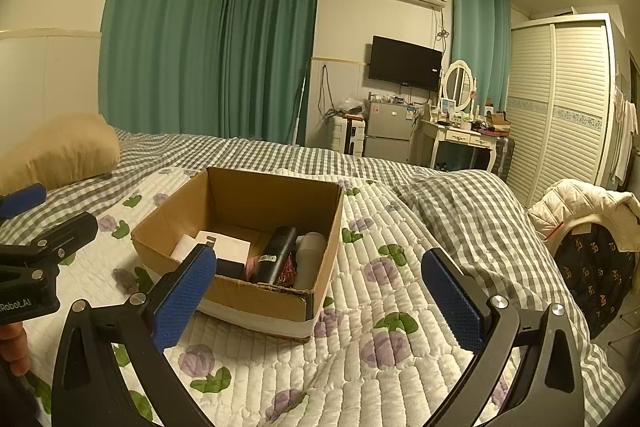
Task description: Organize rigid objects
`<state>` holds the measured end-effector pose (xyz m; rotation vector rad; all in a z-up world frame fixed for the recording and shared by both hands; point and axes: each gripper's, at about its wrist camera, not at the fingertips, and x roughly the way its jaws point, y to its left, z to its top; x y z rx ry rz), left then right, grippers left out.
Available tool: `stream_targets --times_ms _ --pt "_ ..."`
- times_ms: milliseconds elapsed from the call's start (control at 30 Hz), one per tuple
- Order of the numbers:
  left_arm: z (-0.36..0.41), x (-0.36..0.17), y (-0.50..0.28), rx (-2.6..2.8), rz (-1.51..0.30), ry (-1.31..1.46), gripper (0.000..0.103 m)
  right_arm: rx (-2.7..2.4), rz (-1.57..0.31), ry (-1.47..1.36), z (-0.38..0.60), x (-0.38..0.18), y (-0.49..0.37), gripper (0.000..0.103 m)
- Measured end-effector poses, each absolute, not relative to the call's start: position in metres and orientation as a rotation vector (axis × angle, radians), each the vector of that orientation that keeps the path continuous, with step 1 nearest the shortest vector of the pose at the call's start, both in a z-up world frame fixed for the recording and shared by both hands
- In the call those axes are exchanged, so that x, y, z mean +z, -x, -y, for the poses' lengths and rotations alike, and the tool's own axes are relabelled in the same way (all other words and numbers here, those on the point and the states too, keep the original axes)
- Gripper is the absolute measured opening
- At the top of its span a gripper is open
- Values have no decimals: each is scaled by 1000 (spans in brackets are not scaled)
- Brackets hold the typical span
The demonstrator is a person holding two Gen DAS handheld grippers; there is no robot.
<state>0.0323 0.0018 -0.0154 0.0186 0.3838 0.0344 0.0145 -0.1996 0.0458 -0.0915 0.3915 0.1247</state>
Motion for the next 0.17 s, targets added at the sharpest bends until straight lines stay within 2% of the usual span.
stream_targets --times_ms 167 --pt "-2 -18 -32 32 -384 -16 103 125 -391 92 200 46 -14 103"
